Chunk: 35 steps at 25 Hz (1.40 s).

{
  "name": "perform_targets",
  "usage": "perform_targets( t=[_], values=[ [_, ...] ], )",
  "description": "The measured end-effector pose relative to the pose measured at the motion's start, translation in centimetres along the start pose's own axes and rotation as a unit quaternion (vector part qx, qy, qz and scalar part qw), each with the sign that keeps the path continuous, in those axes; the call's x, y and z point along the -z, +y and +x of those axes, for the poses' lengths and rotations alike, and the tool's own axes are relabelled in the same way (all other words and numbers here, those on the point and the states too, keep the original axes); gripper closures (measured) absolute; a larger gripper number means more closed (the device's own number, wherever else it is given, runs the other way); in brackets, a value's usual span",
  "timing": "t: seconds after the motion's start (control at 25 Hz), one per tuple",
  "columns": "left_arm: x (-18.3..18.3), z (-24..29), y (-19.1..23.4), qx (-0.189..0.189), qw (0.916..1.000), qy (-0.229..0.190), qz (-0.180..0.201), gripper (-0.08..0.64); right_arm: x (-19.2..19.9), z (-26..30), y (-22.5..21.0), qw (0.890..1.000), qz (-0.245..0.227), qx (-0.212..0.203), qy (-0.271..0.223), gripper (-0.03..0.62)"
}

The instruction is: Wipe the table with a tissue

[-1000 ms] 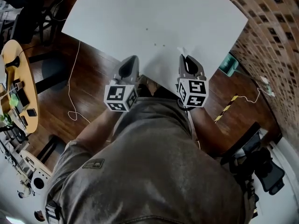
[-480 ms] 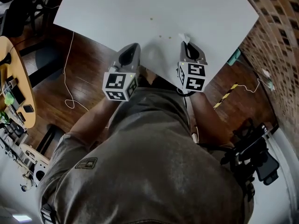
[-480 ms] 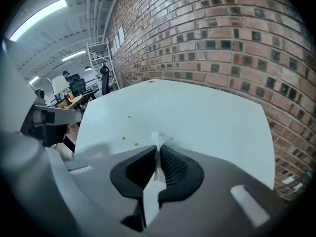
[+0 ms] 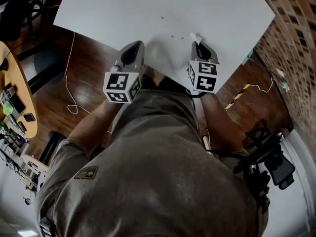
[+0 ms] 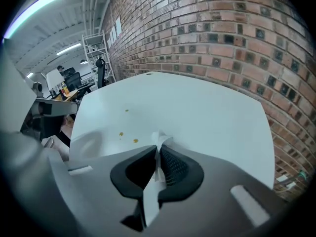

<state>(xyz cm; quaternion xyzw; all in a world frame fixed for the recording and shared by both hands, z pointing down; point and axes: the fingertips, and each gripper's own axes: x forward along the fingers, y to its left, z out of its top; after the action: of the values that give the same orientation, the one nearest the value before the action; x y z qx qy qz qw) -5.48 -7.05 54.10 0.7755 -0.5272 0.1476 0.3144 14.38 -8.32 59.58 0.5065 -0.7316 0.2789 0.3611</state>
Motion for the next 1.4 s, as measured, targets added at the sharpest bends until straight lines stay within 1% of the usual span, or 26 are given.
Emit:
perform_targets(
  t=[0.2,0.44,0.76,1.4],
  values=[
    [-0.4,0.0,0.3,0.005,0.9999,-0.004,0.007,0.558,-0.2,0.2,0.8,1.0,-0.003,-0.005,0.006,0.56],
    [-0.6,-0.1,1.3,0.0,1.0,-0.006,-0.004,0.558,-0.5,0.6,2.3,1.0,-0.012,-0.014,0.013,0.56],
    [-0.8,-0.4,1.8,-0.001,1.0,-0.008,-0.005,0.558,-0.3,0.7,3.3,0.999,-0.017,-0.022,0.02,0.56],
    [-1.2,-1.2,0.1,0.003,0.9998,-0.015,0.014,0.558,1.5,-0.5,5.3,0.997,-0.027,-0.058,0.035,0.56]
  ],
)
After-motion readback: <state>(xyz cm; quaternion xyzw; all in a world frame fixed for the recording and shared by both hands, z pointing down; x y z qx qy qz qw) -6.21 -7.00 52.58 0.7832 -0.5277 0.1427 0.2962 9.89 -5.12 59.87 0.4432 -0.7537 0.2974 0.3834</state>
